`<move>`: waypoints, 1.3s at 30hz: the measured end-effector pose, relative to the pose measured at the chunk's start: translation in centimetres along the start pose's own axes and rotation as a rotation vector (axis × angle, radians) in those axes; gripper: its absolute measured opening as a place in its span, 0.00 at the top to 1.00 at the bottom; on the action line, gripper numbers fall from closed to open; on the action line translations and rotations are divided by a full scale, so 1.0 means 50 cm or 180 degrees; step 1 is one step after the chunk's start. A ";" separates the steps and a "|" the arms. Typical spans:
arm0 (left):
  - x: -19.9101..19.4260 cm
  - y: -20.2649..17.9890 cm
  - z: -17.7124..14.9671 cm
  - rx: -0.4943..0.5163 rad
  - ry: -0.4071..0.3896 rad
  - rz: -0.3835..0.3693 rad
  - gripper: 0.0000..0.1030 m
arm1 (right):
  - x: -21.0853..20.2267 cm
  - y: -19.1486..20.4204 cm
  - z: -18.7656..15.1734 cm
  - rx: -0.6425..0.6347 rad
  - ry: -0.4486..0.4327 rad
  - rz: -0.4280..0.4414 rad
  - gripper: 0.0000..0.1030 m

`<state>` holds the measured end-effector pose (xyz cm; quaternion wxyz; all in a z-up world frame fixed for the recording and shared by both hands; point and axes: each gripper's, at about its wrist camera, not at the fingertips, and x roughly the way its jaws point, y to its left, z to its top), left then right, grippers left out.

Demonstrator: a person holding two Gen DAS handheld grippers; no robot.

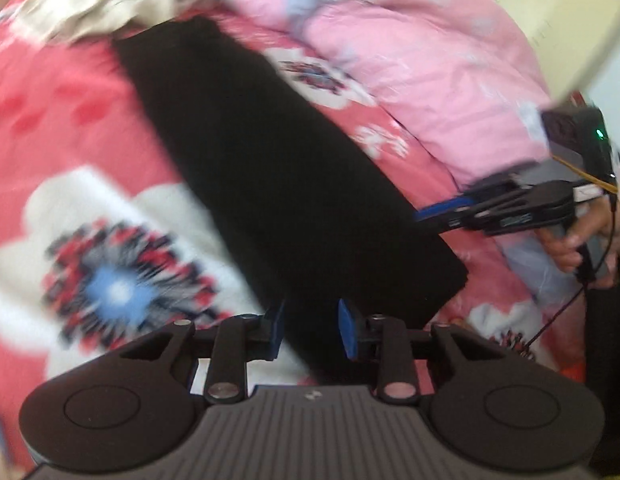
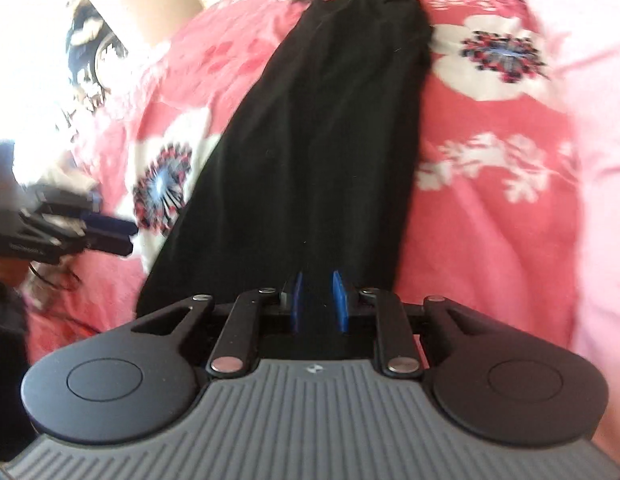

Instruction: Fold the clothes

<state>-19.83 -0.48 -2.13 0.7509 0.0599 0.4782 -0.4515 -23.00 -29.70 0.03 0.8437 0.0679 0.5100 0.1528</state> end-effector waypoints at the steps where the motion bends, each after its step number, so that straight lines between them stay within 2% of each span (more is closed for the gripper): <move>1: 0.018 -0.014 -0.002 0.0113 0.0056 -0.0011 0.69 | 0.012 0.006 0.001 -0.0094 -0.0039 -0.0002 0.84; 4: 0.082 -0.026 -0.042 0.0287 0.0440 0.0197 0.70 | 0.054 0.017 -0.036 -0.0339 0.0247 -0.0051 0.82; 5: 0.079 -0.028 -0.055 0.0339 0.0341 0.0199 0.69 | 0.058 0.016 -0.048 -0.0371 0.0241 -0.0080 0.82; 6: 0.073 -0.027 -0.058 0.0341 0.0328 0.0190 0.69 | 0.051 0.014 -0.056 -0.0394 0.0147 -0.0053 0.81; 9: 0.062 -0.014 -0.056 0.0239 0.0342 0.0135 0.69 | 0.036 0.000 -0.062 -0.0361 0.0156 -0.0027 0.81; 12: 0.058 -0.004 -0.052 0.0169 0.0380 0.0110 0.69 | 0.028 -0.010 -0.050 -0.0096 0.0191 -0.0049 0.81; 16: 0.061 -0.013 -0.042 0.0227 0.0465 0.0176 0.66 | 0.016 -0.001 -0.023 0.0044 -0.0013 -0.0199 0.81; 21: 0.074 -0.022 -0.021 0.0076 0.0657 0.0324 0.62 | 0.001 0.019 -0.007 0.0088 -0.0294 -0.0208 0.78; 24: 0.082 -0.037 -0.011 0.0021 0.0756 0.0443 0.57 | -0.002 0.018 -0.006 0.0224 -0.0359 -0.0198 0.65; 26: 0.090 -0.047 -0.006 -0.0002 0.0813 0.0521 0.55 | -0.005 0.020 -0.006 0.0234 -0.0394 -0.0202 0.45; 27: 0.093 -0.051 -0.005 -0.0009 0.0839 0.0560 0.55 | -0.008 0.021 -0.005 0.0218 -0.0419 -0.0198 0.40; 29: 0.097 -0.055 -0.002 -0.0037 0.0884 0.0608 0.54 | -0.018 0.022 -0.004 0.0213 -0.0556 -0.0156 0.23; 31: 0.098 -0.053 0.001 -0.0118 0.0913 0.0634 0.54 | -0.030 0.020 -0.004 0.0231 -0.0716 -0.0131 0.13; 37: 0.098 -0.048 0.003 -0.0250 0.0960 0.0727 0.52 | -0.051 0.003 0.002 0.0391 -0.0956 -0.0373 0.01; 39: 0.099 -0.050 0.003 -0.0260 0.0967 0.0769 0.51 | -0.053 -0.001 0.003 0.0462 -0.1000 -0.0374 0.01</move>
